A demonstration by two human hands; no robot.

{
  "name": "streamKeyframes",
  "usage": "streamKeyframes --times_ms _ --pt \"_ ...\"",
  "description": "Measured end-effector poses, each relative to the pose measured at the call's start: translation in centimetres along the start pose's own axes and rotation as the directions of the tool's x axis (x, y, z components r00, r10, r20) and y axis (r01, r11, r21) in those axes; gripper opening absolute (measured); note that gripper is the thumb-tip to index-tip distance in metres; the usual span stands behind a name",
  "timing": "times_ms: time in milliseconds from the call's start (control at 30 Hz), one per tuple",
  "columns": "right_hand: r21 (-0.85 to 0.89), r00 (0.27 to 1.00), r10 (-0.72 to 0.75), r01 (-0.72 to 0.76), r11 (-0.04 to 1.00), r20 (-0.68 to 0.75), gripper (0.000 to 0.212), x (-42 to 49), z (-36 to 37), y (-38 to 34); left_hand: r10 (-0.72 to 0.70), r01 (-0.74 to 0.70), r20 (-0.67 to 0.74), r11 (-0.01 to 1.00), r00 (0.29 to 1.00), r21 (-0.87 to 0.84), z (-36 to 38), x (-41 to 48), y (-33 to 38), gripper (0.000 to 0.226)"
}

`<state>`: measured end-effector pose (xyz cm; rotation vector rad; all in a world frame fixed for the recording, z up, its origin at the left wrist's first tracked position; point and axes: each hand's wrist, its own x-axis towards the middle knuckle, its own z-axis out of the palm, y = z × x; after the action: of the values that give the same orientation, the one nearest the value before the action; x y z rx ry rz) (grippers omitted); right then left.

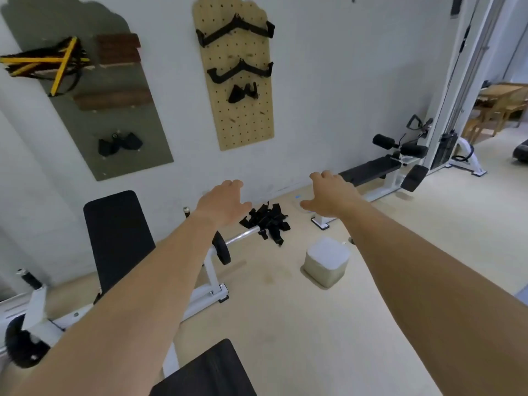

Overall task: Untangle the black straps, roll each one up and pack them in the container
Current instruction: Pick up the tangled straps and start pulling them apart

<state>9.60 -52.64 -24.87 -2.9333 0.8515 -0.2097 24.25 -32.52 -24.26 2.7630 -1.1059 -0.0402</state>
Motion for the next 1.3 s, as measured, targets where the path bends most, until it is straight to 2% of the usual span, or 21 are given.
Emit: streamKeyframes --times_ms 233,367,500,633,800,1067,1300 --pt "-0.013 0.99 0.03 -0.028 1.0 0.135 0.074 13.2 5.5 9.3 -0.039 0.047 0.097 0.996 0.995 -0.082 6.1 15.0 3.7 0.062" --pt "-0.016 0.982 0.039 -0.036 0.999 0.183 0.074 20.9 8.5 12.4 -0.04 0.051 0.122 0.995 0.992 -0.088 9.3 22.8 4.1 0.057" --pt "-0.007 0.973 0.05 -0.05 0.999 0.227 0.076 29.1 12.1 14.7 -0.042 0.061 0.179 0.993 0.983 -0.103 13.5 30.8 3.4 0.06" --pt "-0.03 0.957 0.07 -0.064 0.998 0.283 0.074 38.2 15.5 16.1 -0.033 0.069 0.237 0.987 0.971 -0.143 17.3 40.2 2.6 0.043" --pt "-0.005 0.926 0.067 -0.07 0.998 0.373 0.071 48.8 18.5 16.7 -0.036 0.084 0.324 0.987 0.945 -0.136 19.7 50.9 2.2 0.052" --pt "0.069 0.906 -0.006 -0.025 0.997 0.422 0.069 65.5 24.1 18.7 -0.071 0.127 0.392 0.985 0.917 -0.12 22.7 66.7 1.0 0.059" --pt "0.111 0.858 -0.088 0.036 0.993 0.507 0.067 79.7 29.8 20.8 -0.176 0.243 0.427 0.964 0.887 -0.107 25.2 79.0 -1.0 0.05"
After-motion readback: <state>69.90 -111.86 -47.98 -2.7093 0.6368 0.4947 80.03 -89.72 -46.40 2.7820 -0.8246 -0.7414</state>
